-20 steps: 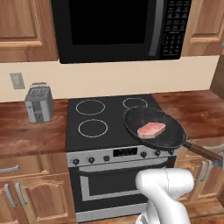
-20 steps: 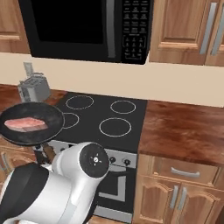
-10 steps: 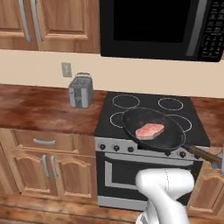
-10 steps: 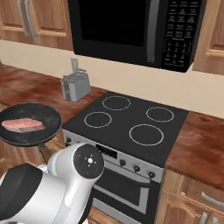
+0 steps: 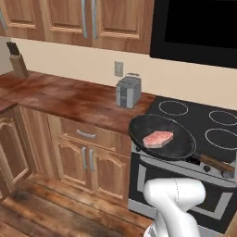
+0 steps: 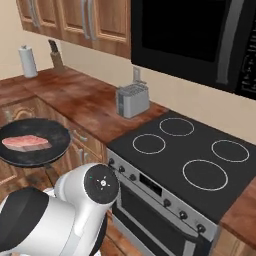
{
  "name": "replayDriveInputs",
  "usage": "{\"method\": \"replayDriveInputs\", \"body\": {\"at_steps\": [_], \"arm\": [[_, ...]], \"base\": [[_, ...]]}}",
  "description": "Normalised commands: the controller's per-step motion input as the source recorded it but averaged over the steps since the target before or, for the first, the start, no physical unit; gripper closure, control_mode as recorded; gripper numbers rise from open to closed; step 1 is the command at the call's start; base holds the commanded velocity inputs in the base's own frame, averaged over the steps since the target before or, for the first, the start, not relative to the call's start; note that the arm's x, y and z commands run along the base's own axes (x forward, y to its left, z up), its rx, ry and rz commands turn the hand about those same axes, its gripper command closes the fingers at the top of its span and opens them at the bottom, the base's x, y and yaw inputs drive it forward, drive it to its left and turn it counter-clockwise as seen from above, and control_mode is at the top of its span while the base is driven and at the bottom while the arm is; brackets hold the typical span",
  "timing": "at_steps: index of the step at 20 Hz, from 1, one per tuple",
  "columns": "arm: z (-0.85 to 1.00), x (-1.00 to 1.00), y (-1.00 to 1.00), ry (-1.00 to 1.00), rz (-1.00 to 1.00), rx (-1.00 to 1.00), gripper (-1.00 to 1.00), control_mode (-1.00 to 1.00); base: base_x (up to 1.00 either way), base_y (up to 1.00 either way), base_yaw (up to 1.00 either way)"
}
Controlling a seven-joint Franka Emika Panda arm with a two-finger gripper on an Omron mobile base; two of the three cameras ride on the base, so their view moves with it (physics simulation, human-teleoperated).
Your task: Pick up the pan with the steak in it and place it on the dining table. Then place the steak on the plate.
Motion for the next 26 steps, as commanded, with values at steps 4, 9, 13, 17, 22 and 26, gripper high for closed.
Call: {"method": "replayDriveInputs", "body": {"at_steps": [4,9,13,17,22,26], "arm": [[0.00,0.00,0.00,0.00,0.00,0.00,1.00,1.00],[0.00,0.00,0.00,0.00,0.00,0.00,1.00,1.00],[0.00,0.00,0.00,0.00,0.00,0.00,1.00,1.00],[0.00,0.00,0.00,0.00,0.00,0.00,1.00,1.00],[0.00,0.00,0.00,0.00,0.00,0.00,1.00,1.00],[0.00,0.00,0.00,0.00,0.00,0.00,1.00,1.00]], "base": [[-0.06,0.00,0.50],[-0.06,0.00,0.50],[-0.07,0.00,0.50],[-0.07,0.00,0.48],[-0.11,0.00,0.48],[-0.22,0.00,0.46]]}}
